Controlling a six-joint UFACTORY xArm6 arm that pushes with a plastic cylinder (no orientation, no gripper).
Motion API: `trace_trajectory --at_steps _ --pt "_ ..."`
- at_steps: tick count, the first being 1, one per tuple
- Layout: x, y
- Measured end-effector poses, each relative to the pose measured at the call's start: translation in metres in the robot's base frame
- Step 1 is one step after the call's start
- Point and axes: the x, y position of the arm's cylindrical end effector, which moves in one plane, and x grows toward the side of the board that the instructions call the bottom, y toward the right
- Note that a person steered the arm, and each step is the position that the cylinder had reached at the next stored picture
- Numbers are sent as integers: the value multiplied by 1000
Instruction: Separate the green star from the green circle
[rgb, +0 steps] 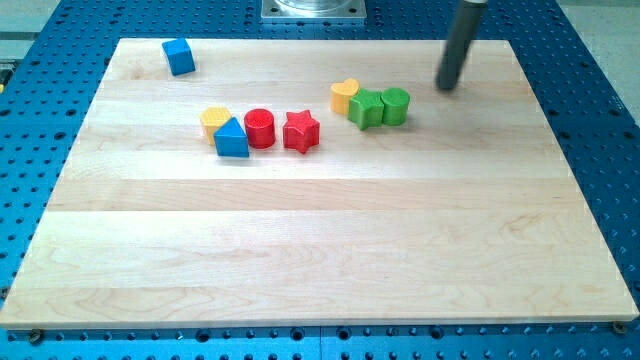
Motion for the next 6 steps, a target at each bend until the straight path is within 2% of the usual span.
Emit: trace_trajectory --at_steps 1,2,3,6 --pt "22 -30" --pt "69 -57" --pt "76 -125" --pt "13 -165"
